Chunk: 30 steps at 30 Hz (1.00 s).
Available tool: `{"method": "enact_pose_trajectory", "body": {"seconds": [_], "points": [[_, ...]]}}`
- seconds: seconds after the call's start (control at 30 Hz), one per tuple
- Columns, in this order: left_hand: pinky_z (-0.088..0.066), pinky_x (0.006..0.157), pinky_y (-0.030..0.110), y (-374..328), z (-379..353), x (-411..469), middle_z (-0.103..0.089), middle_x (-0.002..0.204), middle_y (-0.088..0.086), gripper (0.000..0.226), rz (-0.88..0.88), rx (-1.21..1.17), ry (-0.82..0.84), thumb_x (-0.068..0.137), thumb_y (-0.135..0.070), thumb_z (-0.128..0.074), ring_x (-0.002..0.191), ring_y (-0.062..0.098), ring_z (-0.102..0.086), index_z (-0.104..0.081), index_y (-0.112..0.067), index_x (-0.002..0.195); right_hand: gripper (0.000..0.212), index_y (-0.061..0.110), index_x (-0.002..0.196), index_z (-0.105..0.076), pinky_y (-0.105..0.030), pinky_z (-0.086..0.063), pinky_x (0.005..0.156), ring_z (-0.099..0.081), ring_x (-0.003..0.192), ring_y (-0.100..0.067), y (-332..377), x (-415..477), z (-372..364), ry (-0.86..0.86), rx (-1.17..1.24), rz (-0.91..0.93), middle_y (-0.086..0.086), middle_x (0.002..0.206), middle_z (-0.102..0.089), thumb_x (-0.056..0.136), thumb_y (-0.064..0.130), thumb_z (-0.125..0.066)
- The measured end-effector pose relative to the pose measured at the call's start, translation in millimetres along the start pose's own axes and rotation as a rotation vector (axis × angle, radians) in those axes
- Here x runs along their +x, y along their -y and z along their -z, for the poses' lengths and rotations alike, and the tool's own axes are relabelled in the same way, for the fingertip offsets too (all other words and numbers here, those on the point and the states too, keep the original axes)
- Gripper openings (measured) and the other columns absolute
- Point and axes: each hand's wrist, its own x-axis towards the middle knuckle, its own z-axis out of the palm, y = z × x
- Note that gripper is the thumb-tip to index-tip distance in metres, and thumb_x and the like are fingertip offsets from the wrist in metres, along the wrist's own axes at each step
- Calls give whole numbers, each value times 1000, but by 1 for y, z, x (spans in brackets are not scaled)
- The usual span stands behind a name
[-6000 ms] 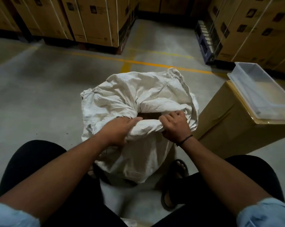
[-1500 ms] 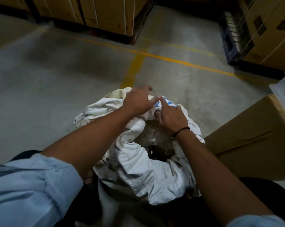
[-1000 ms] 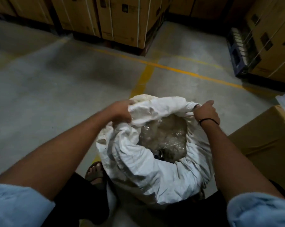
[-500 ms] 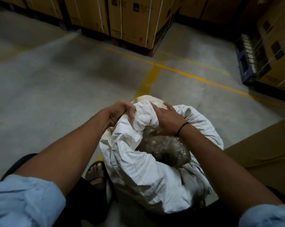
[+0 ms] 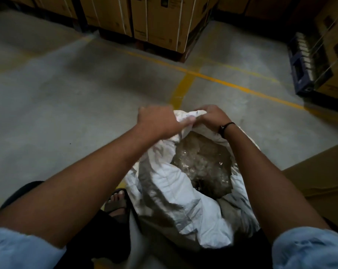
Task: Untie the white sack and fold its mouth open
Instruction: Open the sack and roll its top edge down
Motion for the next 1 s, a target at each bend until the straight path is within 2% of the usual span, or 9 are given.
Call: {"method": "enact_pose_trajectory", "body": {"seconds": [0.13, 0.27, 0.4, 0.5, 0.57, 0.7, 0.8, 0.9, 1.0], "points": [[-35, 110, 62, -18, -57, -25, -34, 159, 19, 132, 159, -68, 183, 68, -92, -51, 139, 41, -42, -5, -9, 160, 60, 8, 125, -67, -28, -48, 87, -63, 114, -27, -1, 5, 3, -157, 27, -82, -12, 125, -68, 67, 8, -82], [-48, 101, 43, 2, -104, -17, -56, 140, 11, 103, 252, -531, 131, 72, -66, -69, 124, 33, -58, -30, -12, 150, 86, 16, 145, -46, -35, -43, 98, -55, 119, -33, -4, -3, -13, -246, -209, 29, -12, 126, -62, 66, 27, -78], [-54, 81, 32, 15, -93, -13, -67, 102, 0, 56, 288, -1066, 81, 67, -37, -84, 92, 20, -64, -59, -17, 113, 84, 18, 153, -32, -49, -32, 107, -37, 134, -39, 2, -24, -29, -466, -686, 359, -15, 146, -43, 75, 28, -62], [-54, 74, 30, 38, -66, -13, -70, 89, 13, 31, 253, -1469, 440, 67, -12, -78, 79, 26, -65, -71, -5, 97, 72, 18, 158, -21, -54, -18, 119, -15, 152, -36, 9, -43, -43, -371, -934, 773, -11, 163, -23, 88, 28, -33], [-55, 73, 32, 55, -46, -17, -70, 86, 16, 24, 226, -1638, 644, 76, -11, -68, 75, 26, -67, -69, -2, 97, 80, 17, 160, -12, -57, -12, 120, -6, 154, -35, 9, -46, -57, -240, -1058, 824, -9, 166, -16, 84, 23, -35], [-58, 77, 36, 70, -55, -21, -70, 95, 16, 31, 231, -1825, 725, 86, -18, -65, 82, 26, -68, -64, -2, 114, 87, 14, 157, -25, -56, -14, 121, -38, 142, -30, 11, -26, -75, -234, -1071, 801, -6, 145, -50, 83, 43, -61], [-57, 86, 39, 64, -62, -12, -71, 108, 15, 63, 245, -1562, 779, 81, -40, -80, 91, 26, -69, -60, -6, 131, 86, 10, 152, -32, -50, -24, 116, -57, 116, -27, 15, -6, -79, -172, -1047, 760, -4, 122, -64, 78, 41, -63], [-50, 99, 37, 53, -41, -4, -56, 142, 4, 115, 228, -761, 637, 61, -63, -88, 123, 25, -59, -37, -14, 153, 91, 12, 149, -31, -46, -33, 104, -60, 110, -28, 16, 2, -77, 1, -1082, 625, -5, 116, -69, 72, 47, -64], [-41, 95, 31, 37, -33, -3, -54, 142, -1, 96, 74, -520, 578, 67, -65, -82, 119, 20, -52, -45, -26, 146, 94, 14, 150, -28, -46, -32, 99, -61, 110, -28, 18, 6, -81, 30, -1067, 566, -4, 115, -70, 70, 43, -68]]}}
